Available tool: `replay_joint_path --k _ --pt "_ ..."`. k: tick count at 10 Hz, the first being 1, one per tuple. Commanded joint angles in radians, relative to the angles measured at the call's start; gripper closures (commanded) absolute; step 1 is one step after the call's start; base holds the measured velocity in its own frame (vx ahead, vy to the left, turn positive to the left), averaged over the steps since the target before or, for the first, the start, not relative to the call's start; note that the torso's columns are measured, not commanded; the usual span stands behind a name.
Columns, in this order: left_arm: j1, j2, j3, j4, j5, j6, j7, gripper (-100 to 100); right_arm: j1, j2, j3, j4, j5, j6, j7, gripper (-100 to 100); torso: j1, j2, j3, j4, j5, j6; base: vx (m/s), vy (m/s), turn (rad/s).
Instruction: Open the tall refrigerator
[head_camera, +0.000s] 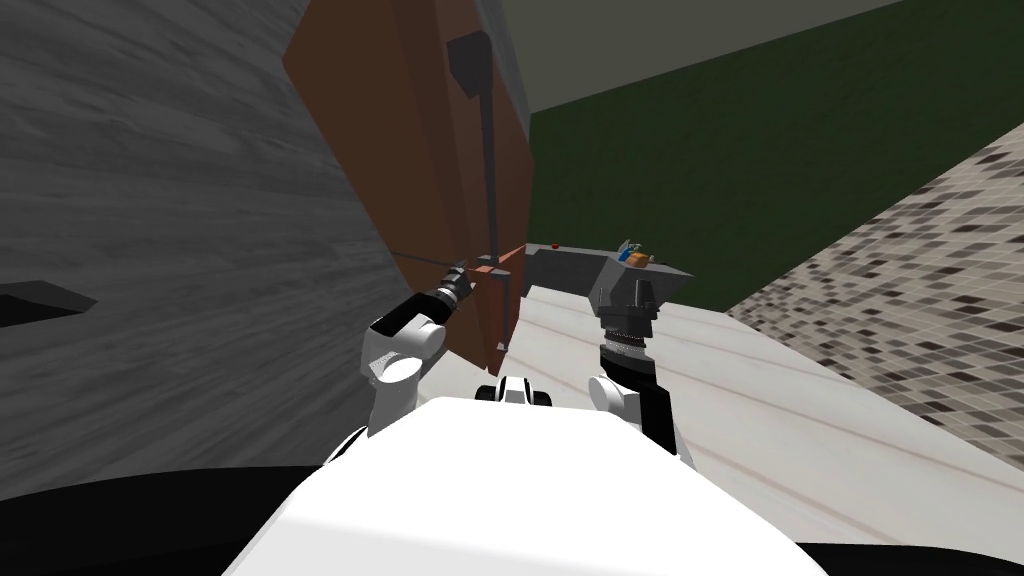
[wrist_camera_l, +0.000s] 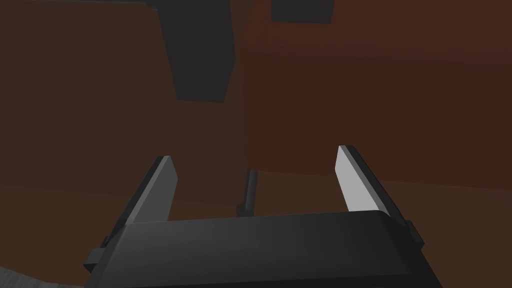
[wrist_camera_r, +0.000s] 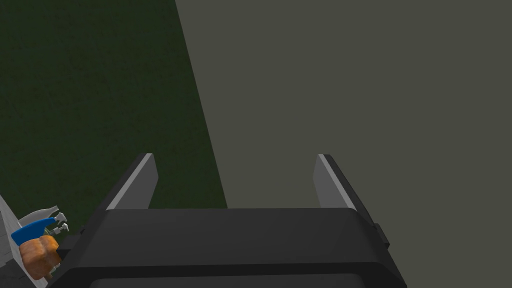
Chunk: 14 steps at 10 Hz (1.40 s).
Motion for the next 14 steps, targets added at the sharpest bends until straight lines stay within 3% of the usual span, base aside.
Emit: replay_joint_path --k 1,4,6,7,8,10,14 --pt "-0.02 0.007 0.009 -0.051 0.007 -0.013 0.003 -100 0.0 0.0 0.0 0.0 0.0 0.0 0.0 0 0.0 0.001 0.001 -0.001 0.001 -0.001 0.01 -0.007 -0.003" --pt "-0.02 0.007 0.009 -0.051 0.007 -0.013 0.003 -100 0.0 0.0 0.0 0.0 0.0 0.0 0.0 0 0.004 0.003 0.002 -0.002 0.002 -0.003 0.001 -0.004 -0.01" --pt "-0.018 0.007 0.022 -0.055 0.012 0.04 0.017 -100 0.0 0.0 0.0 0.0 0.0 0.0 0.0 0 0.007 0.003 0.004 -0.006 0.005 -0.006 0.02 0.01 0.043" --pt "-0.006 0.009 0.014 -0.047 0.012 0.034 0.01 -100 0.0 0.0 0.0 0.0 0.0 0.0 0.0 0 0.011 0.0 0.002 -0.006 0.007 -0.007 0.027 0.014 0.056" --pt "-0.002 0.009 0.009 -0.044 0.009 0.013 0.004 100 0.0 0.0 0.0 0.0 0.0 0.0 0.0 0 0.012 0.001 0.003 -0.01 0.008 -0.007 -0.052 -0.002 -0.033" --pt "0.007 0.007 0.024 -0.04 -0.003 0.039 0.009 100 0.0 0.0 0.0 0.0 0.0 0.0 0.0 0 0.01 0.008 0.007 -0.005 0.007 -0.009 -0.034 -0.055 0.061" --pt "0.004 0.0 0.052 -0.042 -0.034 0.049 0.015 100 0.0 0.0 0.0 0.0 0.0 0.0 0.0 0 0.001 0.009 0.007 -0.004 0.002 -0.004 0.003 -0.251 0.08"
